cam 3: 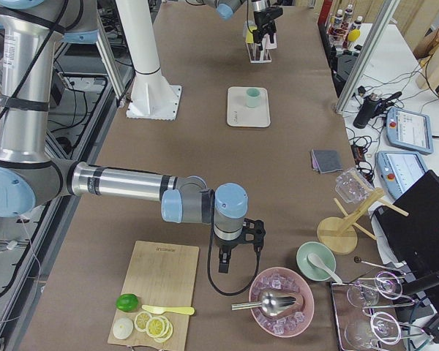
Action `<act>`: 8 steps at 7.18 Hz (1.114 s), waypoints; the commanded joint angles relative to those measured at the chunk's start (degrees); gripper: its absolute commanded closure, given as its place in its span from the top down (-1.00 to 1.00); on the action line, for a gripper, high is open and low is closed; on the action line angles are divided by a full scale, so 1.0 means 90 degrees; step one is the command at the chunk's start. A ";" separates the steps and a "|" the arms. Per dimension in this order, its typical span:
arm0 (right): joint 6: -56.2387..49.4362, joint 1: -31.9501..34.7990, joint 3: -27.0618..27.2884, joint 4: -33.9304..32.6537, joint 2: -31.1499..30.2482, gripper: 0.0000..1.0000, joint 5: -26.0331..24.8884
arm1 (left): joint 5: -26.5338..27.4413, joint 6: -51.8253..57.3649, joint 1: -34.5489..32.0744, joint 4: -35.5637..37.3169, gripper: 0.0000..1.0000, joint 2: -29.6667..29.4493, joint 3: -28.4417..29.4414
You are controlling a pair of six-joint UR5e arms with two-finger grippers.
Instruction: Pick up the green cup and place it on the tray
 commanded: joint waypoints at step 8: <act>0.0000 0.0000 0.0000 0.0001 -0.0007 1.00 0.0008 | -0.3739 0.2032 -0.4364 0.1070 0.97 0.3342 0.0403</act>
